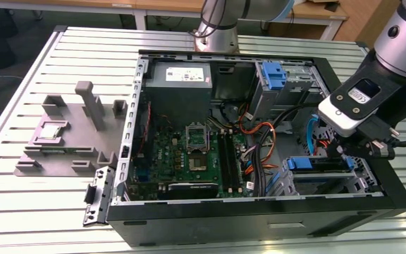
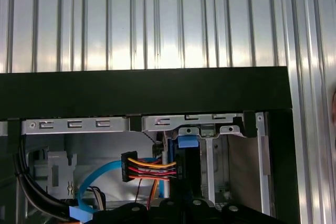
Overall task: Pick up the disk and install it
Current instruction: 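Insert the second disk wire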
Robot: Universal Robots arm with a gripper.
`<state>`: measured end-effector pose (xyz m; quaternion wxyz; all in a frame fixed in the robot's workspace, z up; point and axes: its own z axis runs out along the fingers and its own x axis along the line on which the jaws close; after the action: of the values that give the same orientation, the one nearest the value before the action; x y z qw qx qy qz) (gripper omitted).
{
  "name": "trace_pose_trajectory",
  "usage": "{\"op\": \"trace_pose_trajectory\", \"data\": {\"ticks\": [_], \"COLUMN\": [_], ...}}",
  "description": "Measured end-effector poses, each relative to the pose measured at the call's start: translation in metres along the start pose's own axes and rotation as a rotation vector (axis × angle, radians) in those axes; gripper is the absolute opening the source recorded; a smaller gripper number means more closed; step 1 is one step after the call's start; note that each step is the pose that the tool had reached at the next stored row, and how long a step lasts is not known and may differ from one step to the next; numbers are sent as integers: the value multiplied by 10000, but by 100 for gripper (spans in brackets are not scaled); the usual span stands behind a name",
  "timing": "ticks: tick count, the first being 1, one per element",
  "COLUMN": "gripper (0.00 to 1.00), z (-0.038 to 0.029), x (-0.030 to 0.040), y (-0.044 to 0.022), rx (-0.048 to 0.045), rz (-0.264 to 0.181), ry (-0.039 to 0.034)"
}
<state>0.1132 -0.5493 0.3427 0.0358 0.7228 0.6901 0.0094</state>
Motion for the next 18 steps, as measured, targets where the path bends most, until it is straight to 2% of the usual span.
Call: {"op": "trace_pose_trajectory", "data": {"ticks": [6,9,12,18], "gripper": [10,10,10,10], "z": [-3,-3,-7,-43], "x": [-2,-2,-2,-4], "y": [-42,-58,-60,-66], "rx": [2,35,71,85], "rz": [0,-2,-3,-4], "ry": [-2,-1,-3,-4]}}
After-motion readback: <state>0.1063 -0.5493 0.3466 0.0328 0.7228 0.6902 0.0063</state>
